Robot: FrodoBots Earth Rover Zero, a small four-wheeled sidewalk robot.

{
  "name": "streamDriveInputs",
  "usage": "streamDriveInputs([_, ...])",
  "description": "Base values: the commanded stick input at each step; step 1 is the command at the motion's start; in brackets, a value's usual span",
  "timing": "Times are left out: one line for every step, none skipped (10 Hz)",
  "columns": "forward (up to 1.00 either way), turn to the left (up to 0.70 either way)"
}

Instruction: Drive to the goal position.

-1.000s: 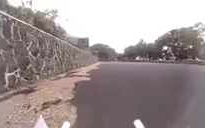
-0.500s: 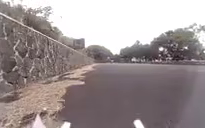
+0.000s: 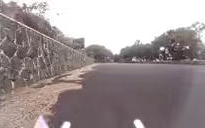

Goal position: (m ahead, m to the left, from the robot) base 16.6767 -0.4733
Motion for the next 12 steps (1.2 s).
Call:
streamDriveInputs([0.7,0.0])
streamDriveInputs([0.7,0.0])
streamDriveInputs([0.7,0.0])
streamDriveInputs([0.7,0.0])
streamDriveInputs([0.7,0.0])
streamDriveInputs([0.7,0.0])
streamDriveInputs([0.7,0.0])
streamDriveInputs([0.7,0.0])
streamDriveInputs([0.7,0.0])
streamDriveInputs([0.7,0.0])
streamDriveInputs([0.7,0.0])
streamDriveInputs([0.7,0.0])
